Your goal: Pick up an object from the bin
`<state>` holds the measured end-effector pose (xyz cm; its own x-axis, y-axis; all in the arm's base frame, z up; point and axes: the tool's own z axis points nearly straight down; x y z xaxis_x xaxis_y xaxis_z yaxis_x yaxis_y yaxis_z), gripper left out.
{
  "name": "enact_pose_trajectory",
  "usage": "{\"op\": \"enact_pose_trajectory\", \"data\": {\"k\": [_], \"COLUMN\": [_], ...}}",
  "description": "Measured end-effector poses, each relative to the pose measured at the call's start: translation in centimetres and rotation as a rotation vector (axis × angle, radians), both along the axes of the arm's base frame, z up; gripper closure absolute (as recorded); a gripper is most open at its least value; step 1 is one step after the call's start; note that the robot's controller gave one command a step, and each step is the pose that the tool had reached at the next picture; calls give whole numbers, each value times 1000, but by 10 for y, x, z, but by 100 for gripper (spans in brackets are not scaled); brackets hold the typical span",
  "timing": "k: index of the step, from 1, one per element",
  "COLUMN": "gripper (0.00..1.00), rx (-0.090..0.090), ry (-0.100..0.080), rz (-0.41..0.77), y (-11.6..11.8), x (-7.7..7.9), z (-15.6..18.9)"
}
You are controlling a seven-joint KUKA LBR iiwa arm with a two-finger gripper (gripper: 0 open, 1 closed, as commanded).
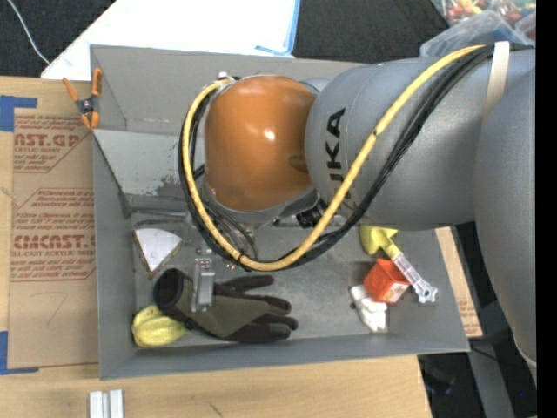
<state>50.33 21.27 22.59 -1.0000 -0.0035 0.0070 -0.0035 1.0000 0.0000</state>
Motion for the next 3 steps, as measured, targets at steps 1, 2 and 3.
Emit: {"op": "enact_pose_trajectory", "data": {"k": [1, 2, 3], "gripper": [0, 0, 0], "rx": [2, 2, 3], "ry": [-8, -9, -9], "rz": [-3, 97, 361], "y": [-1, -11, 0], "x": [2, 15, 21], "z": [5, -67, -121]}}
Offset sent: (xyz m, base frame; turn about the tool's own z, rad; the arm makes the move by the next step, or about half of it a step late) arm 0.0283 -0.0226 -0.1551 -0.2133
